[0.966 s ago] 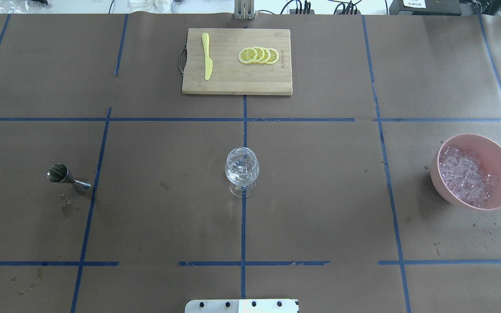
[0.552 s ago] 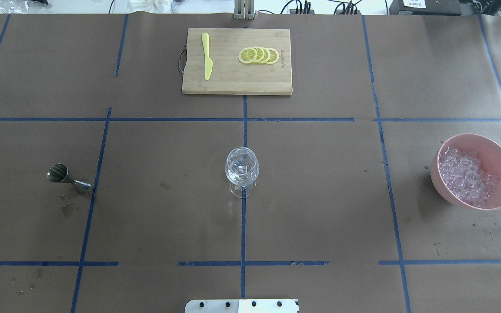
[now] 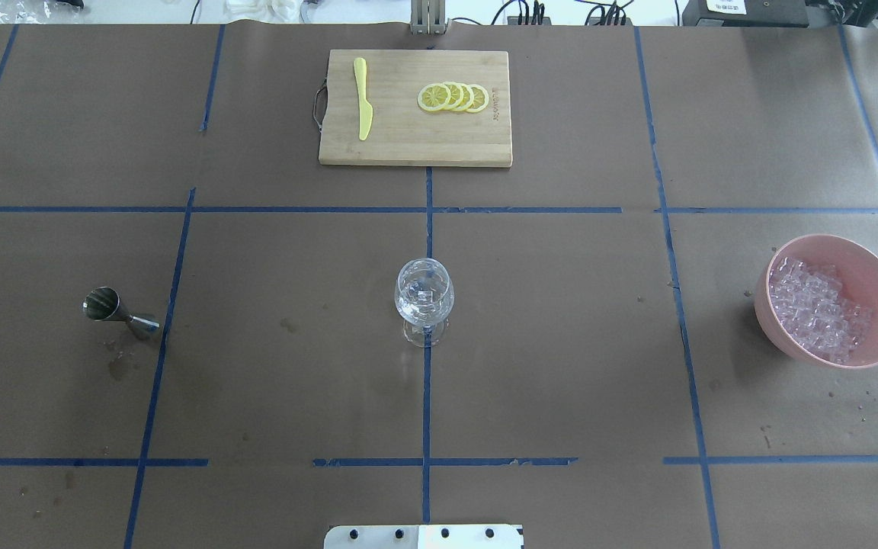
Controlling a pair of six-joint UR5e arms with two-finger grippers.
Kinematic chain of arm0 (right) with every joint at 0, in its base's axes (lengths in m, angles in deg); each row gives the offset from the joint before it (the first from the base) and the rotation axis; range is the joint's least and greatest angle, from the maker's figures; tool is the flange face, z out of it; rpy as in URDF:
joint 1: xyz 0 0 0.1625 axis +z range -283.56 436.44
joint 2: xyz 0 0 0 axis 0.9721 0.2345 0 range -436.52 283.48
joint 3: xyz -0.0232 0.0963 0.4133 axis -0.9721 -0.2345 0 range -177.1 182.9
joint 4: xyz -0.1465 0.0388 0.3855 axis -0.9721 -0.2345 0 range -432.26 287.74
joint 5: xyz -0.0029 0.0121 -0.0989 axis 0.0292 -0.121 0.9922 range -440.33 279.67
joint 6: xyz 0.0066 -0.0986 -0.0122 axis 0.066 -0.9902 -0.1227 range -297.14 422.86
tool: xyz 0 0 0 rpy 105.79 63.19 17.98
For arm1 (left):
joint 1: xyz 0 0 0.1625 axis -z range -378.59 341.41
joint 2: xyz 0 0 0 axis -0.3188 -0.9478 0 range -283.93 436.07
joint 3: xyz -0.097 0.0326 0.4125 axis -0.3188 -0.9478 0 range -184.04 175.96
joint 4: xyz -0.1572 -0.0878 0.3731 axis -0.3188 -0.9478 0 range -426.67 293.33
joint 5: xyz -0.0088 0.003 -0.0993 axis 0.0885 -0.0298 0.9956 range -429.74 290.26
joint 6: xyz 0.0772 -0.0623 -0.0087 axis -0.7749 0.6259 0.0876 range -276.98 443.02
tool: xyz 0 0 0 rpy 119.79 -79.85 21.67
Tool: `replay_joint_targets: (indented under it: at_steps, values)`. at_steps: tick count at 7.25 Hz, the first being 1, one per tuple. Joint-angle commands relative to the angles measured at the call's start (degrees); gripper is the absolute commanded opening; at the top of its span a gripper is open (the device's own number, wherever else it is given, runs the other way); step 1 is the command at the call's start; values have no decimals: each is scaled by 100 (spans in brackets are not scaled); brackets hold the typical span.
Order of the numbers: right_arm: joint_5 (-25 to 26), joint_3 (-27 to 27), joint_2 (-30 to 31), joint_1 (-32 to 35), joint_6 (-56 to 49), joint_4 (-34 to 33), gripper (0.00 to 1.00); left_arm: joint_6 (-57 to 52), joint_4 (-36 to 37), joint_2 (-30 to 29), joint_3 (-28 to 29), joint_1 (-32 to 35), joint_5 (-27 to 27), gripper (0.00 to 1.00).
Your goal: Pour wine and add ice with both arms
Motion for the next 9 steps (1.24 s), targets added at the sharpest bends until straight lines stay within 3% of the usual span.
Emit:
replay_joint_targets:
  at_steps: [1, 3, 4, 5, 6, 7, 9]
  values:
    - [-19, -137, 45, 31, 133, 48, 100, -9, 412, 97, -122, 39, -2, 100]
    - [-36, -164, 255, 40, 388, 589, 100, -435, 836, 141, -167, 30, -2, 100]
    - [-36, -242, 387, 40, 537, 993, 100, -935, 1325, 150, -141, 30, -237, 100]
    - [-36, -356, 414, 92, 538, 1136, 100, -1088, 1660, 150, -1, -4, -979, 100]
    - [-54, -540, 406, 180, 529, 1164, 100, -1098, 1603, 176, 157, 21, -1082, 100]
    - [-54, -646, 406, 233, 538, 1164, 100, -1107, 1593, 176, 176, 48, -996, 100]
    - [-54, -832, 414, 286, 538, 1173, 100, -1134, 1262, 395, 307, 144, -321, 100]
